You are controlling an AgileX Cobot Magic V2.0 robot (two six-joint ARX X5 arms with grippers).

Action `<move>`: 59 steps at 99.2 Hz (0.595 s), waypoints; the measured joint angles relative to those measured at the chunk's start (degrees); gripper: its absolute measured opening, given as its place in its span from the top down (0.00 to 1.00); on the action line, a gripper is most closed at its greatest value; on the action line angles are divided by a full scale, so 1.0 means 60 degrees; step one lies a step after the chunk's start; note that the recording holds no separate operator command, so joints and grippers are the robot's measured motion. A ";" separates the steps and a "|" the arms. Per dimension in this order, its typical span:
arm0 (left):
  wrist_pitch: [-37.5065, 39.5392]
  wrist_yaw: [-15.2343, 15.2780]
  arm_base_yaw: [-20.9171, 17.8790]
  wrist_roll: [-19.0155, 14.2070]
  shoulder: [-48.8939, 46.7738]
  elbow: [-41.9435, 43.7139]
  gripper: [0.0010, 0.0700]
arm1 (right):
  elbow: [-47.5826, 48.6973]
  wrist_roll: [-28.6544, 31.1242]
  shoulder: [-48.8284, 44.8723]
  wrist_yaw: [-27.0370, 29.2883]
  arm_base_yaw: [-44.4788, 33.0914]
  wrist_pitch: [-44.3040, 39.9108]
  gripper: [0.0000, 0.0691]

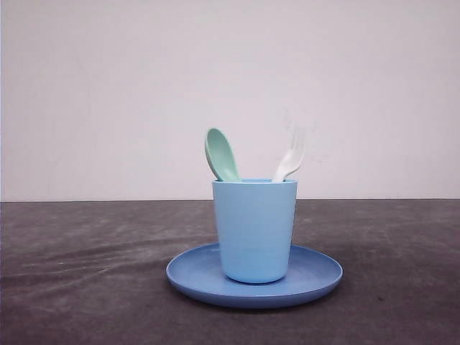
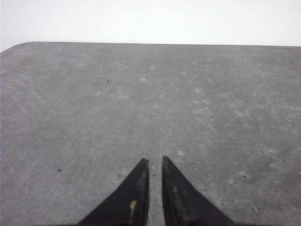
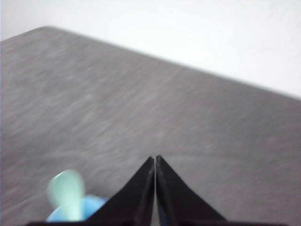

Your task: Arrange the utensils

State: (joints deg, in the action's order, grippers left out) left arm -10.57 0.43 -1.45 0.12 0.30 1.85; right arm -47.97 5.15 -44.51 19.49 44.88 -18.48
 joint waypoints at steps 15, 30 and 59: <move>0.0000 0.0000 0.0000 0.0022 0.0000 0.0000 0.98 | 0.0004 -0.0266 0.0000 -0.0295 -0.1443 0.0758 1.00; 0.0000 0.0000 0.0000 0.0025 0.0000 0.0000 0.98 | 0.0251 -0.0328 0.0033 -0.1264 -0.3406 0.0987 1.00; 0.0000 0.0000 0.0000 0.0025 0.0000 0.0000 0.98 | 0.2346 -0.0328 0.1297 -0.2259 -0.6441 0.1708 1.00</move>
State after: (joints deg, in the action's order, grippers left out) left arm -10.57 0.43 -1.45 0.27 0.30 1.85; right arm -33.89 3.18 -36.73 5.93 6.24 -8.23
